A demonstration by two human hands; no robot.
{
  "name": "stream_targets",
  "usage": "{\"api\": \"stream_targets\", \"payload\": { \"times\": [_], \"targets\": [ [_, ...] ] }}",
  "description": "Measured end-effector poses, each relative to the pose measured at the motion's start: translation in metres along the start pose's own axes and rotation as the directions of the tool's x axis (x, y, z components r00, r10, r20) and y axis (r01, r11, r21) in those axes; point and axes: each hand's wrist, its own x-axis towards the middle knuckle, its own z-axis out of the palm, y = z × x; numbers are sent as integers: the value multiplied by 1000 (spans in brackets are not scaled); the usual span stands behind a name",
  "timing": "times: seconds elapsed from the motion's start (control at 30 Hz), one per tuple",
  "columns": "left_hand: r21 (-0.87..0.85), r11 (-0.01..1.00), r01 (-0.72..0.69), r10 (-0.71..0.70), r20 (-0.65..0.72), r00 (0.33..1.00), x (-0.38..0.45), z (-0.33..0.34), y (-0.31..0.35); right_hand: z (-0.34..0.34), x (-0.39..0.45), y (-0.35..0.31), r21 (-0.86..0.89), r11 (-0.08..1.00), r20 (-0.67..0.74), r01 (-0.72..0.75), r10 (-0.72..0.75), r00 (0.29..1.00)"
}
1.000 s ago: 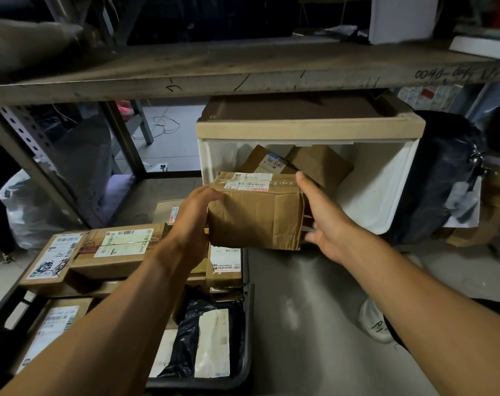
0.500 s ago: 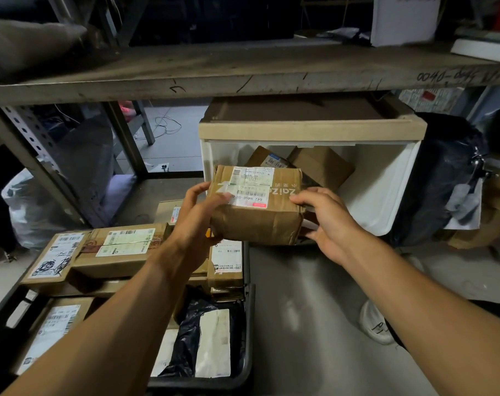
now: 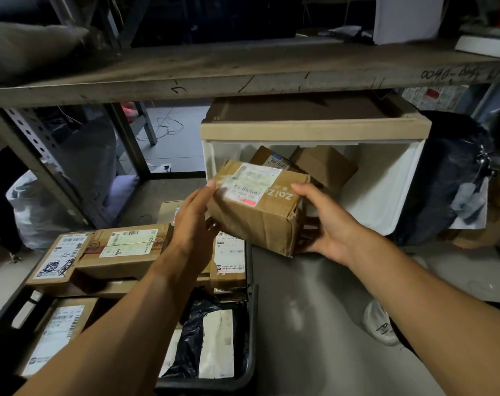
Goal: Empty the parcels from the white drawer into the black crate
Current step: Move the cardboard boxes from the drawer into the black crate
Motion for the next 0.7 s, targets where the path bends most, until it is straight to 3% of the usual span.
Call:
{"api": "stream_targets", "payload": {
  "times": [0.1,0.2,0.37,0.47,0.6,0.7],
  "targets": [
    [108,990,86,-96,84,992,-5,9,-5,2,2,2,99,995,-21,-1,3,1000],
    [147,979,143,-175,239,955,-13,24,-8,8,0,7,31,999,65,-28,26,998],
    [202,965,170,-211,201,957,-8,18,-3,2,1,9,-137,989,189,-60,86,978],
    [254,948,192,-253,236,938,-7,9,-7,-2,7,7,-122,992,185,-34,57,981],
    [339,920,197,-305,302,903,-11,3,-6,-10,15,2,-25,1000,22,17,-17,1000],
    [361,911,197,-326,341,882,-11,-8,-1,-6,14,-1,-12,1000,31,2,-1,1000]
  ]
}}
